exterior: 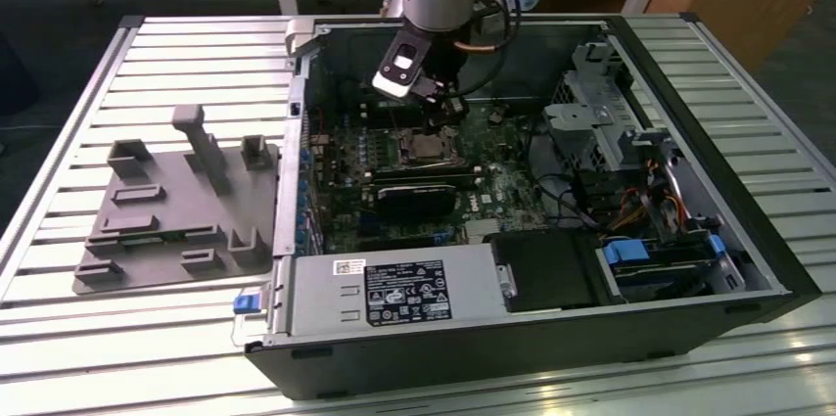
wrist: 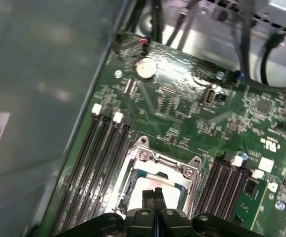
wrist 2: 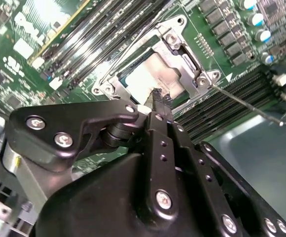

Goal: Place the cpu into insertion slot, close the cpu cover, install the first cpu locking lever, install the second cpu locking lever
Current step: 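Close the cpu cover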

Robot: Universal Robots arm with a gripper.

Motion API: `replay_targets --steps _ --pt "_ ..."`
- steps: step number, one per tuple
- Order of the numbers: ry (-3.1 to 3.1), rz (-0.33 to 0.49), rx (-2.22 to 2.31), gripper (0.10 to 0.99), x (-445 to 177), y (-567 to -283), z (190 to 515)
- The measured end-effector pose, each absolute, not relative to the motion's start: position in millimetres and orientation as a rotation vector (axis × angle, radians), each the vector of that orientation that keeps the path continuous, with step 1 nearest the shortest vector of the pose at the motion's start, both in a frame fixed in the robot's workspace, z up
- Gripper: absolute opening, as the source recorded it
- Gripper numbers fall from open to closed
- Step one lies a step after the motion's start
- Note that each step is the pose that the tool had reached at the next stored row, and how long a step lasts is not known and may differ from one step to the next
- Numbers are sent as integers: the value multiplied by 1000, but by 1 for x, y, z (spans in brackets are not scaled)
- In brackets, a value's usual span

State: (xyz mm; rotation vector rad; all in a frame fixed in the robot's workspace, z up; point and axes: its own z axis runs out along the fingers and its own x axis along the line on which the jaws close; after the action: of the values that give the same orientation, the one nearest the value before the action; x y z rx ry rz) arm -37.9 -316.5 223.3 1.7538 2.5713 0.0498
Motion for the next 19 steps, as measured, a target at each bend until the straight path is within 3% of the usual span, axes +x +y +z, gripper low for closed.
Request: replay_targets --steps 19 --pt "2830 51 1303 102 -39 -317 223"
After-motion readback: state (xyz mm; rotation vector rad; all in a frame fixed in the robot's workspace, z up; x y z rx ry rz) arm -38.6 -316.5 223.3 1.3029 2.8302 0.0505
